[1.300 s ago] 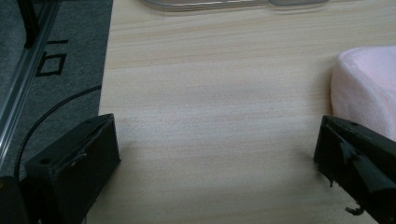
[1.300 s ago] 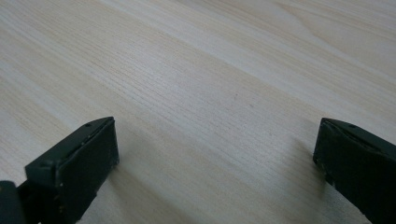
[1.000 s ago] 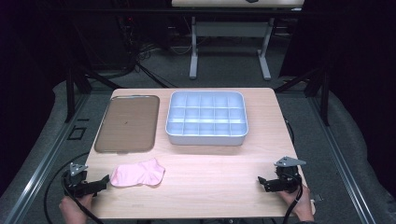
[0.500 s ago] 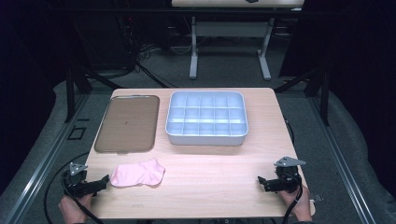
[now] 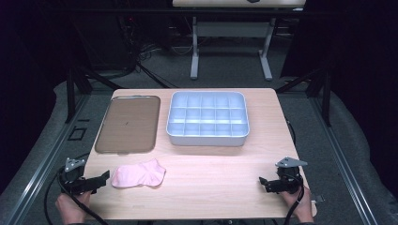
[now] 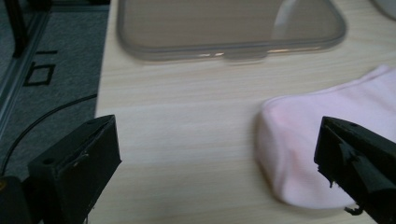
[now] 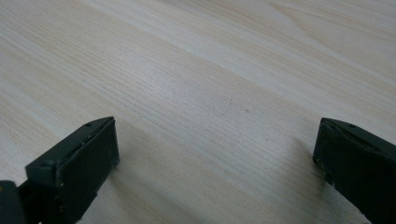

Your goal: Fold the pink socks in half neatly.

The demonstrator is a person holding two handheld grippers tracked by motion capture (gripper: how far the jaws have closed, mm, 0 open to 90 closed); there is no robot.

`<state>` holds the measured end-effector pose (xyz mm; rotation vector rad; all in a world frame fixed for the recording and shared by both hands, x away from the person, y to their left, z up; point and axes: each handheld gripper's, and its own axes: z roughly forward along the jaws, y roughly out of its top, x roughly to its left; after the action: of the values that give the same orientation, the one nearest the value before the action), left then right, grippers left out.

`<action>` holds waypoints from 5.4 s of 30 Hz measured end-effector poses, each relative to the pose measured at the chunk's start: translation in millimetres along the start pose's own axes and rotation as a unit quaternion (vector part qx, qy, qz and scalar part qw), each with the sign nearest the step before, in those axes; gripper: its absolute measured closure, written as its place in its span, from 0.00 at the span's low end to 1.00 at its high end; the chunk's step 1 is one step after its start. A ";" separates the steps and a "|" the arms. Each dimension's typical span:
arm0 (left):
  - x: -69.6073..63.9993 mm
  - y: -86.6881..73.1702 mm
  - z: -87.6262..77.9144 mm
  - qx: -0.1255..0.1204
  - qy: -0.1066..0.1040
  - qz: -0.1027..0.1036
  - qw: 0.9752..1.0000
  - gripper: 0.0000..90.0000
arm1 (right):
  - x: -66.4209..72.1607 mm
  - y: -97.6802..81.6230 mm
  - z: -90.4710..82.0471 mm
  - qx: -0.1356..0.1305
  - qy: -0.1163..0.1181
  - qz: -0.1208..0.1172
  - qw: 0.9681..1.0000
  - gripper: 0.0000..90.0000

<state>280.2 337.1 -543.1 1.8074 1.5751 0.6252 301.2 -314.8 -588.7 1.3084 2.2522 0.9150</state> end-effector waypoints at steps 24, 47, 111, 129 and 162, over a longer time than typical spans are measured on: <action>-86.7 28.1 25.6 0.032 -0.085 0.069 0.993 0.04 | 0.0 0.2 -0.3 0.002 -0.002 0.005 1.000 0.00; -101.6 10.6 58.7 0.116 -0.042 0.090 0.988 0.31 | -0.3 -0.3 0.4 -0.004 -0.010 0.013 1.000 0.00; -160.6 47.2 -9.4 -0.024 -0.149 0.127 0.980 0.88 | -0.6 -0.8 0.3 -0.006 -0.013 0.016 1.000 0.00; -213.7 56.9 7.6 -0.011 -0.205 0.164 0.965 0.88 | -0.6 -0.9 0.5 -0.007 -0.014 0.017 1.000 0.00; -277.1 49.4 70.5 0.048 -0.244 0.181 0.951 0.35 | -0.2 0.1 0.2 -0.001 -0.016 0.016 1.000 0.00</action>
<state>318.9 49.7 -536.9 2.1415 0.9667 0.2273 301.5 -314.9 -588.7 1.3529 2.2111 0.9024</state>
